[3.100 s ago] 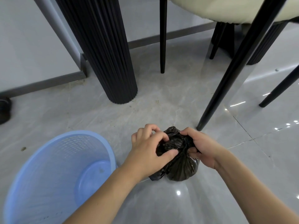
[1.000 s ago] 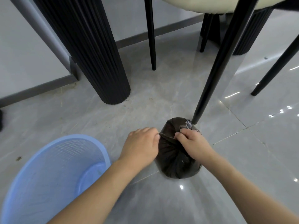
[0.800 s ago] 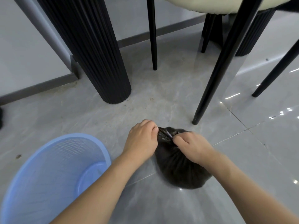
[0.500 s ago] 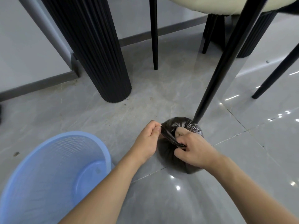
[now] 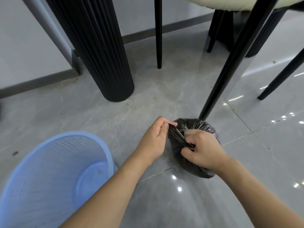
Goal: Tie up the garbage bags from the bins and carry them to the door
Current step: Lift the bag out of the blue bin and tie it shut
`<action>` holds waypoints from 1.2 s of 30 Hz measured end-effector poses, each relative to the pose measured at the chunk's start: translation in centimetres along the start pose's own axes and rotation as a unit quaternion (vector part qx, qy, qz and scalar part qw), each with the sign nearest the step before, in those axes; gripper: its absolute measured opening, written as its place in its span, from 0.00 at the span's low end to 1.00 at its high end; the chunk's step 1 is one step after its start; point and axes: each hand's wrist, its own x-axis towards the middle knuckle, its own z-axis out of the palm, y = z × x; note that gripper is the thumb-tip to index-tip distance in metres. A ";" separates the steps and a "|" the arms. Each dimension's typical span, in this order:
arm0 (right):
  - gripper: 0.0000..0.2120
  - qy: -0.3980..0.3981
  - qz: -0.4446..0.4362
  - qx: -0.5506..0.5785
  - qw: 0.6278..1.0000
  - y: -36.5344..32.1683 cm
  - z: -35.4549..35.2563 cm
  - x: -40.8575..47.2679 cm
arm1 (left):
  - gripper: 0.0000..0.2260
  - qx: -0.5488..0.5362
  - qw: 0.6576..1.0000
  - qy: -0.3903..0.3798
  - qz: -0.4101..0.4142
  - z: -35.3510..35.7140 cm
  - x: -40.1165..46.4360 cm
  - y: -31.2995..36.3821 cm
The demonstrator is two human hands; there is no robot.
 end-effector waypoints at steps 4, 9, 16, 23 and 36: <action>0.11 -0.013 0.004 0.003 1.000 0.0 0.2 -0.3 | 0.11 0.028 0.999 0.000 -0.036 0.5 -0.2 -0.8; 0.12 0.046 0.014 -0.061 0.997 0.0 0.7 -0.8 | 0.10 0.060 0.997 0.004 -0.052 1.0 -0.8 -1.7; 0.13 0.071 0.024 -0.107 0.991 0.4 1.3 -1.2 | 0.12 -0.006 0.993 0.020 -0.113 0.8 -1.0 -2.3; 0.10 0.055 -0.031 -0.131 0.989 0.8 1.5 -0.9 | 0.12 -0.032 0.994 0.067 -0.078 0.9 -0.8 -2.0; 0.11 0.073 -0.056 -0.094 0.991 0.6 0.1 -1.0 | 0.12 -0.016 0.986 0.099 -0.137 0.7 -0.9 -1.1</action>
